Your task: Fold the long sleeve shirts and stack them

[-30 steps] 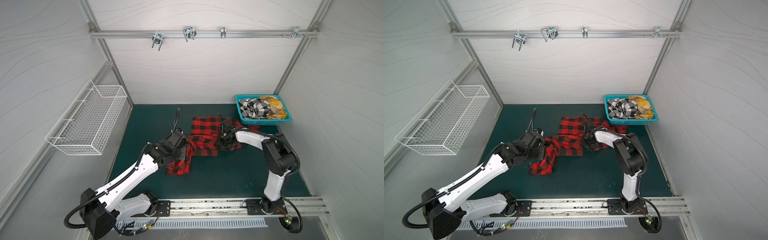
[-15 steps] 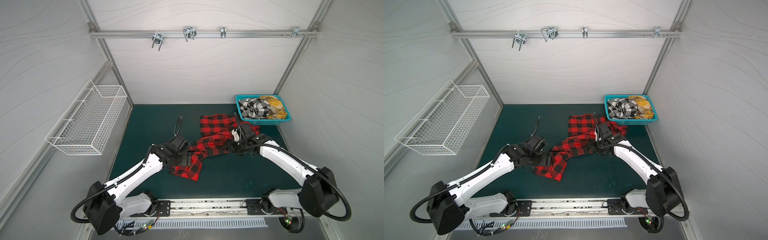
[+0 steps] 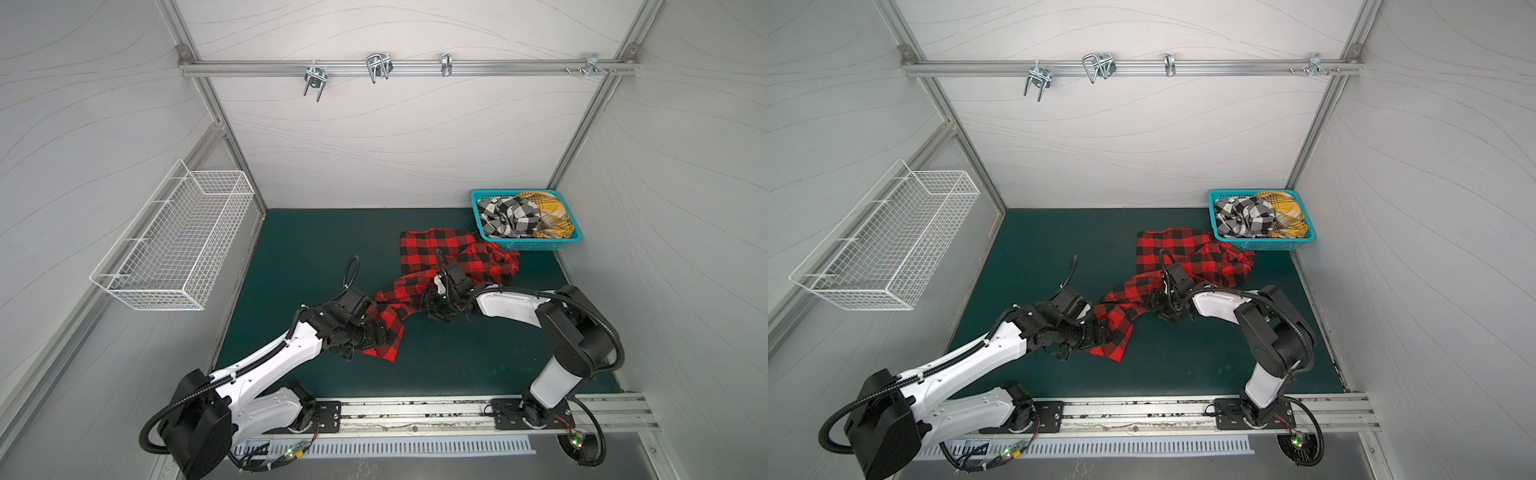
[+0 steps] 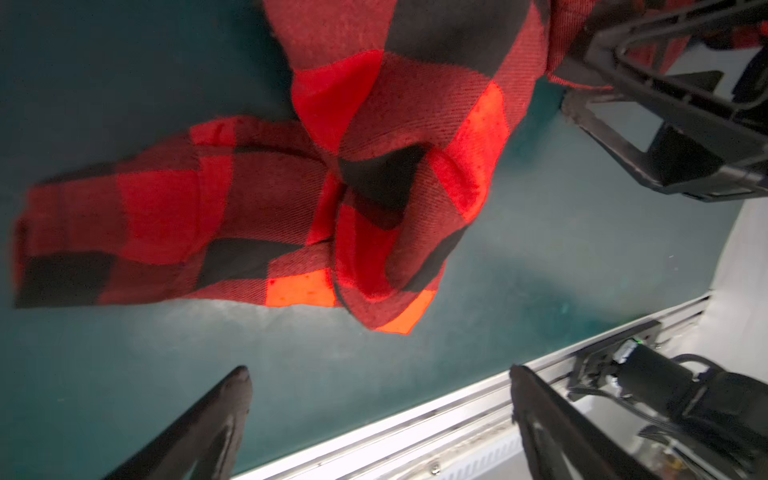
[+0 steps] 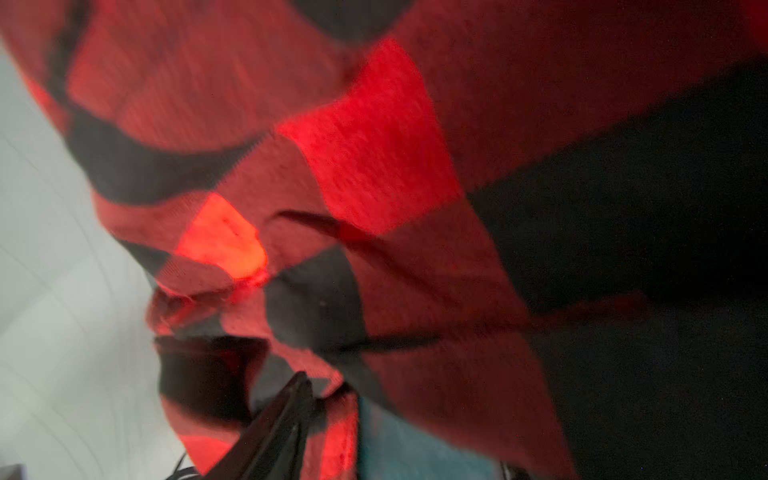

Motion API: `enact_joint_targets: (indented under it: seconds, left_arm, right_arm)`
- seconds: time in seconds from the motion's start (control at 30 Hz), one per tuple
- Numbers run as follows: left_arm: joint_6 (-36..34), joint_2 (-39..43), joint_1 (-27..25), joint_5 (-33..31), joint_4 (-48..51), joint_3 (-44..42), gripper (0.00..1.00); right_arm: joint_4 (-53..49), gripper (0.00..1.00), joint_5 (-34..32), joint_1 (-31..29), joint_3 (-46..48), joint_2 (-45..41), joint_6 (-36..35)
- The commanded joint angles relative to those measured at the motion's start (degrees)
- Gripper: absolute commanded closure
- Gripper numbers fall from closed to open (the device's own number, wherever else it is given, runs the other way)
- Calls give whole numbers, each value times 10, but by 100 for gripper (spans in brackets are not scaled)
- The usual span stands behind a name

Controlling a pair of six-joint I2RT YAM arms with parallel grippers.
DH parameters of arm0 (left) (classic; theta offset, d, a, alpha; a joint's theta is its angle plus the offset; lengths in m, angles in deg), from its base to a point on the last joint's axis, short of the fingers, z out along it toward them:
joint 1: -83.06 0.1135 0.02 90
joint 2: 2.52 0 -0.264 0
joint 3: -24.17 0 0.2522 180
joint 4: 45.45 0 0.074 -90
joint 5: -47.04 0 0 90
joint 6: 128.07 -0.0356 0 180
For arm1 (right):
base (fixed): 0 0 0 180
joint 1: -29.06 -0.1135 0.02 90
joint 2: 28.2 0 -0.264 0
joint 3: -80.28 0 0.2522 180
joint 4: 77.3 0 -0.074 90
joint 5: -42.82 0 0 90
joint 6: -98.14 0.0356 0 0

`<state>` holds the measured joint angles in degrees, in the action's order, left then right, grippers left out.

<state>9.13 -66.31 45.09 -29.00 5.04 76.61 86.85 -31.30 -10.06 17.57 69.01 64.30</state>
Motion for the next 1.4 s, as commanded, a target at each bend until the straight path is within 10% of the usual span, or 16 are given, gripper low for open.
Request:
enact_joint_targets:
  seconds: [0.0,0.23,0.53,0.67,0.77,1.17,1.37]
  left_arm:
    - [35,-27,0,22,-31,-10,4]
    - [63,-54,-10,27,-58,-14,8]
    - [83,-91,-14,39,-85,-17,18]
    - [91,-91,-16,35,-89,-20,20]
    - [102,-98,-17,40,-105,-27,28]
    - [94,-144,-22,25,-92,-2,100]
    - [3,-28,-19,-101,108,146,100]
  right_arm:
    - [33,38,-28,-1,-13,17,19]
    - [-3,76,-53,0,-33,19,-5]
    - [12,61,-44,-6,-50,23,-5]
    - [23,77,-60,-20,-66,37,-1]
    - [-3,100,-68,-25,-84,37,-4]
    - [-269,100,-154,-7,-97,-181,-102]
    - [-422,100,-96,94,-158,-266,-189]
